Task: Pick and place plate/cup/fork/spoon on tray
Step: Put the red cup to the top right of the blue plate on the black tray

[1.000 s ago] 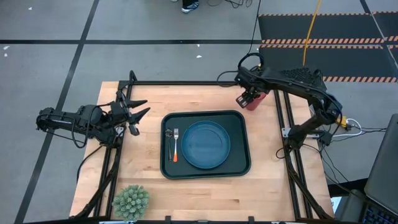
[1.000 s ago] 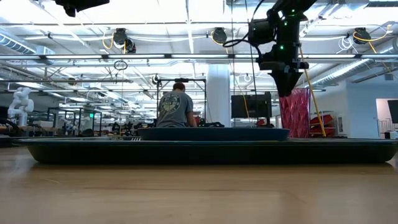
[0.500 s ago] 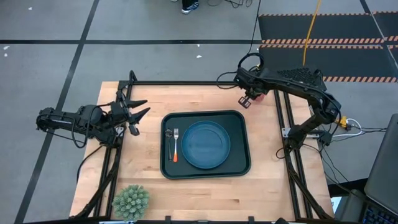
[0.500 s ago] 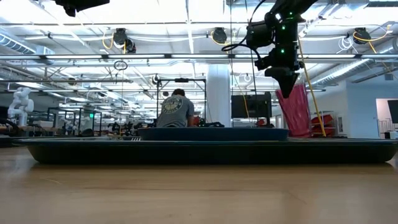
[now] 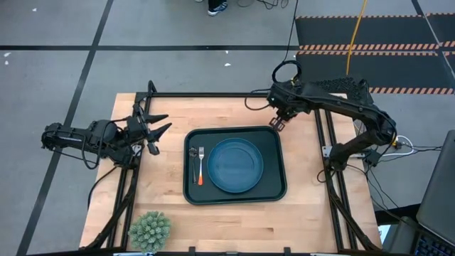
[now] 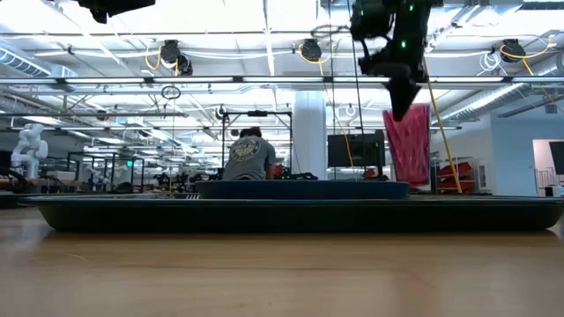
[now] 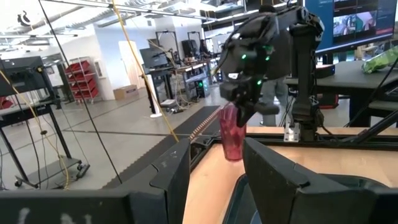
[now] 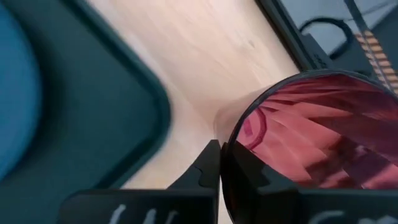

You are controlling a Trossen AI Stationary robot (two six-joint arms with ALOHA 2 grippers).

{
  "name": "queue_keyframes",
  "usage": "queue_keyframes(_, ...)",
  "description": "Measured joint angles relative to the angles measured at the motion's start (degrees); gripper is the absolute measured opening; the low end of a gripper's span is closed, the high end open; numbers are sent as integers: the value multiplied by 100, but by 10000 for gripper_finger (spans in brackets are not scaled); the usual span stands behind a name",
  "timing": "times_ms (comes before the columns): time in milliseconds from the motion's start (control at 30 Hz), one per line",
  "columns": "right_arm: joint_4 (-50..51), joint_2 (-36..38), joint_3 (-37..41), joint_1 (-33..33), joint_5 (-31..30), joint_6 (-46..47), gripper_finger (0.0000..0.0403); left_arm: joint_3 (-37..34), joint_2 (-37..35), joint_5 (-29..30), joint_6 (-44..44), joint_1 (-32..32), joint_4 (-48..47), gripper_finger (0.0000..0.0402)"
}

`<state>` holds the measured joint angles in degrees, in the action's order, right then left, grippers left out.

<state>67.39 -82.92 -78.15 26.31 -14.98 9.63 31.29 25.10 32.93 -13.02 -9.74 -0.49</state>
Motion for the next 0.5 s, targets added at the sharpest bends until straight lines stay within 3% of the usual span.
queue_keyframes(500, -76, -93, -273, -1583, 172, 1287, 0, 0, 0, 0, 7, 0, 22, 152)
